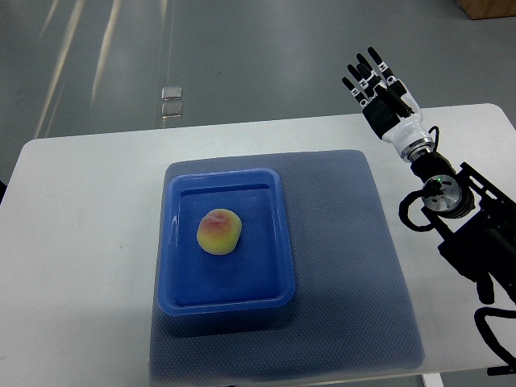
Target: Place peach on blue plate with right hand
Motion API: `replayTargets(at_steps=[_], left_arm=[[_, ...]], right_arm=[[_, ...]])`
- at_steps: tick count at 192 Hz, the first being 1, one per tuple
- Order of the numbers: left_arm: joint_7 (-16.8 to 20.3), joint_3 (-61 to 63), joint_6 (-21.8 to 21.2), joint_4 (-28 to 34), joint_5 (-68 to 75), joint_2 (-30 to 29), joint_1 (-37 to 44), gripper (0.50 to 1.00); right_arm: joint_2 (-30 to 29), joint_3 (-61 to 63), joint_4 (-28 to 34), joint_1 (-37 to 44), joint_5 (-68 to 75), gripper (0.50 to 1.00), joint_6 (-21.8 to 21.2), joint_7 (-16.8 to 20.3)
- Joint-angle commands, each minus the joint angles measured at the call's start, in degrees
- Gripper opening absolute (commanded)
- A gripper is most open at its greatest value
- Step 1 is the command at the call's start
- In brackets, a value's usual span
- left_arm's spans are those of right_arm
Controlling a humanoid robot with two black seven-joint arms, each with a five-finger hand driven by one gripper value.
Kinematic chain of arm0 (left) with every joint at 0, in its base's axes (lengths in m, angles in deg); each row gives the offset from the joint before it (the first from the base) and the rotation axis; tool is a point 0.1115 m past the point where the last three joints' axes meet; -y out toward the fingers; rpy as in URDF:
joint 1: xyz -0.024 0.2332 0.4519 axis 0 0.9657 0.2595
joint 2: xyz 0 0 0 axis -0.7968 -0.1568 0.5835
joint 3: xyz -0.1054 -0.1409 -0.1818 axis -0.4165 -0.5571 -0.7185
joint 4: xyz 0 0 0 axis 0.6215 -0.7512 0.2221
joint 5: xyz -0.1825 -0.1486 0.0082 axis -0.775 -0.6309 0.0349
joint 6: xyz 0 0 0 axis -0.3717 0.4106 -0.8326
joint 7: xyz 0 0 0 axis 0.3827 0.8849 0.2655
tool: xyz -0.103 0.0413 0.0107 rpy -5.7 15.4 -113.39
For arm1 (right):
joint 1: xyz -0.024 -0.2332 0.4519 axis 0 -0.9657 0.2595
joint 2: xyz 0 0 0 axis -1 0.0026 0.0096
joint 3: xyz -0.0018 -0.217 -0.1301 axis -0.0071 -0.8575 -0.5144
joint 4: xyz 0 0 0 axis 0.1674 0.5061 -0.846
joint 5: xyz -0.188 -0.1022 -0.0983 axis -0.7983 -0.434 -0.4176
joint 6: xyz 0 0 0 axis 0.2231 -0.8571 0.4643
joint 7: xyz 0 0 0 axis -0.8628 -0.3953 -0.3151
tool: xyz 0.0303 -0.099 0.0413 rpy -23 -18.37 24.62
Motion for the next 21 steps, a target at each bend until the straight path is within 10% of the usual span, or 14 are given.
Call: replayTargets(at_steps=[1, 21], left_arm=[[0.0, 0.0, 0.0, 0.1, 0.0, 0.0, 0.0, 1.0], [0.0, 0.0, 0.0, 0.0, 0.0, 0.0, 0.0, 1.0]], right_arm=[[-0.6, 0.1, -0.6, -0.1, 0.2, 0.932, 0.1, -0.2], [-0.7, 0.0, -1.1, -0.1, 0.1, 0.932, 0.2, -0.2]])
